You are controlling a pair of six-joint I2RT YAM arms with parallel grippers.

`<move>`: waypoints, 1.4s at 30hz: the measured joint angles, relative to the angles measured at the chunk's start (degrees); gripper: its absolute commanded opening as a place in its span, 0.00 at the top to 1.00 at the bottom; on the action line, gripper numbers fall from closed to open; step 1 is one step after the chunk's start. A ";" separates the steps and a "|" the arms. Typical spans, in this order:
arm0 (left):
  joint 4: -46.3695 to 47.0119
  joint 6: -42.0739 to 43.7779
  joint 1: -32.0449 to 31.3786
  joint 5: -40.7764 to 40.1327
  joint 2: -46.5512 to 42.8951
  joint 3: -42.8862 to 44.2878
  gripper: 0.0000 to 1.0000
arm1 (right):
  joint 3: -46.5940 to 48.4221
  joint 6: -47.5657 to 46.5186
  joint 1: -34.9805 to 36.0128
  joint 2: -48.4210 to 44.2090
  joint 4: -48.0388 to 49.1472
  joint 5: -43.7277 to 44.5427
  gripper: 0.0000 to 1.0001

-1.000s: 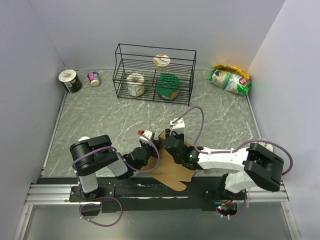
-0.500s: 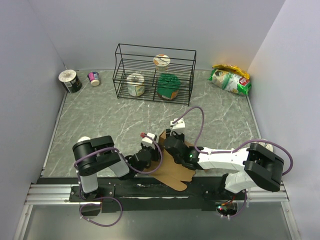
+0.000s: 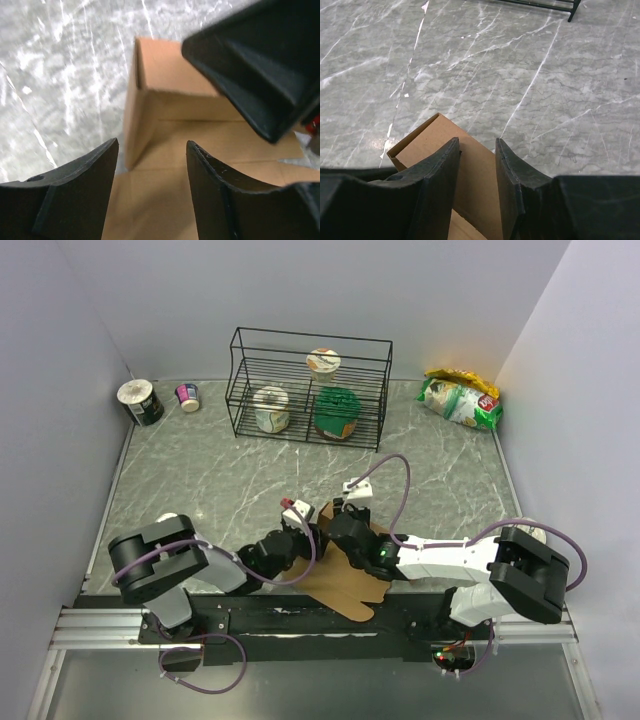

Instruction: Fold the paper box

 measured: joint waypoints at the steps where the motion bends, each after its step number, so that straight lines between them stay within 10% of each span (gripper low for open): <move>1: -0.11 0.42 0.81 0.90 -0.50 0.00 0.39 | -0.11 0.04 0.02 -0.09 0.07 0.00 0.58; 11: -1.97 4.35 6.10 7.56 -0.70 2.95 0.44 | -0.39 0.02 0.02 -0.24 0.61 -0.20 0.58; 18: -1.70 6.05 6.78 8.28 4.96 5.40 0.67 | -0.50 0.02 0.02 -0.28 0.81 -0.22 0.58; 42: 1.53 5.70 1.88 -7.61 9.05 6.69 0.92 | -0.55 0.22 0.04 -0.31 1.51 -1.29 0.58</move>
